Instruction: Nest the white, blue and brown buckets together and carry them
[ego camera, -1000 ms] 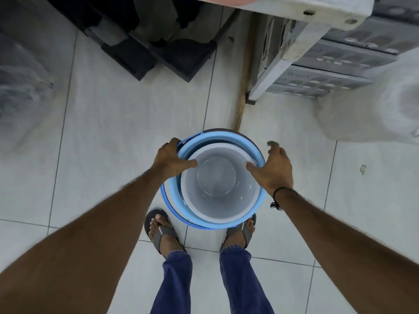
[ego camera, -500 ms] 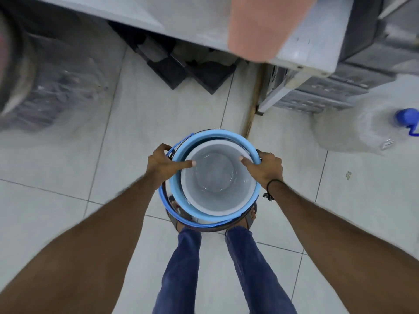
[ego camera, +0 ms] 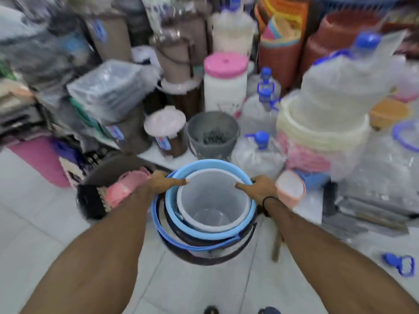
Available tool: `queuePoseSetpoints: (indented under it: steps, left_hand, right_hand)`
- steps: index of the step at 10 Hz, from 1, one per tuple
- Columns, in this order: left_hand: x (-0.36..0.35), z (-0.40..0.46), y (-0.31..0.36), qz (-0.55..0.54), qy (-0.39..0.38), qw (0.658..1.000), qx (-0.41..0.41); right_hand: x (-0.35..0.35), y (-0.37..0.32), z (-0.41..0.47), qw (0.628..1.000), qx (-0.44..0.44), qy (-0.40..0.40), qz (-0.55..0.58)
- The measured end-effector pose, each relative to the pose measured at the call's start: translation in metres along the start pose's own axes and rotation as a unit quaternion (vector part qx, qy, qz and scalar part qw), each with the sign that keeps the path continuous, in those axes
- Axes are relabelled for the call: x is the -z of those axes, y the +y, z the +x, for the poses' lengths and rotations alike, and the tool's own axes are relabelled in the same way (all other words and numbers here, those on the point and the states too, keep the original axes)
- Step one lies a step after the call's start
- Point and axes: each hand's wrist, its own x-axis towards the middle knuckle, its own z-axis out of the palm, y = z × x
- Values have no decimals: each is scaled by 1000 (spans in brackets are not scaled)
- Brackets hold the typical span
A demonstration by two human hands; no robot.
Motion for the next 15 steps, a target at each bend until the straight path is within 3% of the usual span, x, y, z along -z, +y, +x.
queuePoseSetpoints:
  steps: [2,5,7,10,12,13,14,15]
  left_hand:
    - [114,16,104,-56,110,990,-70]
    - [152,138,239,-106,140,980,-98]
    - [114,247,248,-85,140,985,-57]
    - [44,345,190,-32,135,990,22]
    - [27,389,171,-19,101,994,40]
    - [30,397,172,8,71,997,34]
    - [50,392,190,135,63,988,-33]
    - [71,386,211,169,130,972,-98]
  right_hand:
    - [82,-128,57,993,94,69,8]
    - [163,-222,214,974,153,156,55]
    - [135,-214,315,988,101,108,32]
    - [41,-173,400,999,18,4,-40]
    - [6,-164,426,998,16,-3,-63]
    - [7,-168,429,997,2,-19,-78]
    - [23,-197,427,996,-13,-6,-84]
    - [40,-223,426,993,17,69,-97]
